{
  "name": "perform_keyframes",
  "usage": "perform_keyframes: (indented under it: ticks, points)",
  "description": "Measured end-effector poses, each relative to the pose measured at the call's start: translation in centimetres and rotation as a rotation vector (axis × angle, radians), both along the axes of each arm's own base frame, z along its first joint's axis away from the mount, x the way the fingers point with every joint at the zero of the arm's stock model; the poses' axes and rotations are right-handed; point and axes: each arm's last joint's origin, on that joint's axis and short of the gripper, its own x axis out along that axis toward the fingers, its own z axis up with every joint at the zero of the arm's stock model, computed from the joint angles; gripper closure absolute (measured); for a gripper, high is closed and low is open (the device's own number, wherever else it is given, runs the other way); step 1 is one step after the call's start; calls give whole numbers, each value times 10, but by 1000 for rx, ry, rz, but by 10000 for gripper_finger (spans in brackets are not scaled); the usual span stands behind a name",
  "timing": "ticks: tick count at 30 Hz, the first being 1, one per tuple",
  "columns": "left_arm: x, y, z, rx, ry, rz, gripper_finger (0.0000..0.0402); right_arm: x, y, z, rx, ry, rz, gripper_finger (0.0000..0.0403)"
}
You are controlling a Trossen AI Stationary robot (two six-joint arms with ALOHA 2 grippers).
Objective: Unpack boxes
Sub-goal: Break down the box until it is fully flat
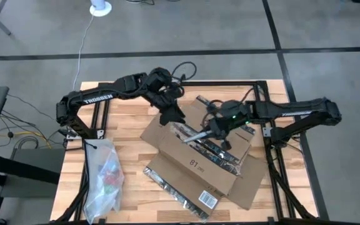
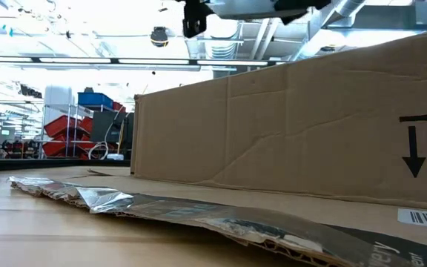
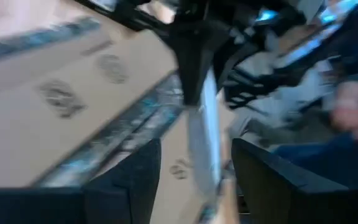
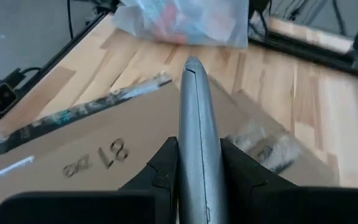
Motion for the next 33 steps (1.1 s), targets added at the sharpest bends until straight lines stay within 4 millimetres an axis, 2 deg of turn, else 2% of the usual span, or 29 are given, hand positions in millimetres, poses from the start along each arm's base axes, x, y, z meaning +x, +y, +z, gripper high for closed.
perform_keyframes:
  ticks: [6,9,13,17,22,28,33]
  points:
    - [8,-14,-28,-114,21,-76,214,13,4,-11,-18,17,23,345]
    - [8,-21,-40,-141,61,-82,214,13,5,-10,-20,5,30,345]
    - [15,-35,-52,-192,21,-115,214,15,7,-8,-42,-29,53,345]
    - [20,-44,-58,-252,-29,-134,214,17,8,-8,-40,-43,68,345]
    - [22,-53,-65,-254,2,-162,214,20,13,-8,-48,-68,95,345]
    - [25,-54,-72,-268,30,-177,214,21,22,-8,-60,-86,117,345]
    - [30,-59,-85,-305,86,-205,214,24,20,-8,-90,-99,69,345]
